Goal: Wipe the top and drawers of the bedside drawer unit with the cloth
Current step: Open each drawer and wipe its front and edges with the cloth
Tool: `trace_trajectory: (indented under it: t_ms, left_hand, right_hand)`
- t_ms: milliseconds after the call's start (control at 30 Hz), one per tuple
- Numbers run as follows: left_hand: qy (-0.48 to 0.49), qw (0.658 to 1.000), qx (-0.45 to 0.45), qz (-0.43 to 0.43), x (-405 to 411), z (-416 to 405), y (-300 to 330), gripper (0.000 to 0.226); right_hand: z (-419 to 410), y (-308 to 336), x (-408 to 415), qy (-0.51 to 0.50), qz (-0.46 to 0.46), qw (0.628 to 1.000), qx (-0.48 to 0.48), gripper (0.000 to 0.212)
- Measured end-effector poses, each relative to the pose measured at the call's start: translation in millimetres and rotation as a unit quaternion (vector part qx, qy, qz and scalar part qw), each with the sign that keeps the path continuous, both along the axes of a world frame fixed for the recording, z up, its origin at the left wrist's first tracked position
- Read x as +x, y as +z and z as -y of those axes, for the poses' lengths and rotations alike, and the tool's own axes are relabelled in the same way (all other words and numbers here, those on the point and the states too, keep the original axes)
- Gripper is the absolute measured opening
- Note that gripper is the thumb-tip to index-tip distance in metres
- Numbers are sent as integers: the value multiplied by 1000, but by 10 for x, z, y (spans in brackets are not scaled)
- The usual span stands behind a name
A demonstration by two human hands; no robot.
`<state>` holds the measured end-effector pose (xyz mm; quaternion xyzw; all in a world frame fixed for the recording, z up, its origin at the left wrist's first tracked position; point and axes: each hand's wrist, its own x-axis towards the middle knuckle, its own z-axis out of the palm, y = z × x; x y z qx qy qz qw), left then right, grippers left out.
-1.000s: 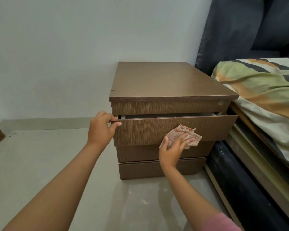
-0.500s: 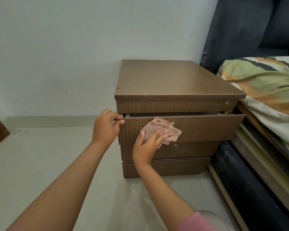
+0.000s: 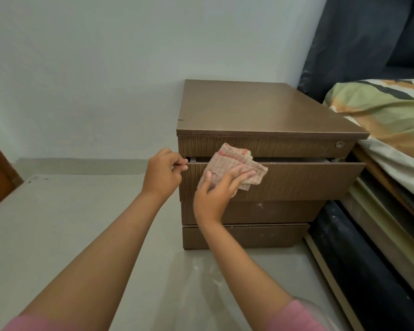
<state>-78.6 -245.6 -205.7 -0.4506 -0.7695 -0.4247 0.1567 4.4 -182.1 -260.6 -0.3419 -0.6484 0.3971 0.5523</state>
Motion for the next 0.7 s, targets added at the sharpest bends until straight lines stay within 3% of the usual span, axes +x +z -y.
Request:
trace_trajectory:
  t_ms: [200, 433, 700]
  left_hand:
    - [1, 1000, -4, 7, -13, 6, 19, 9]
    - [3, 1000, -9, 16, 5, 1, 27, 8]
    - [-17, 998, -32, 44, -55, 22, 92, 16]
  right_hand:
    - [318, -378, -278, 1, 39, 998, -41, 74]
    - [-72, -527, 84, -24, 40, 995, -91, 76]
    - [45, -95, -76, 1, -18, 1000, -6, 79]
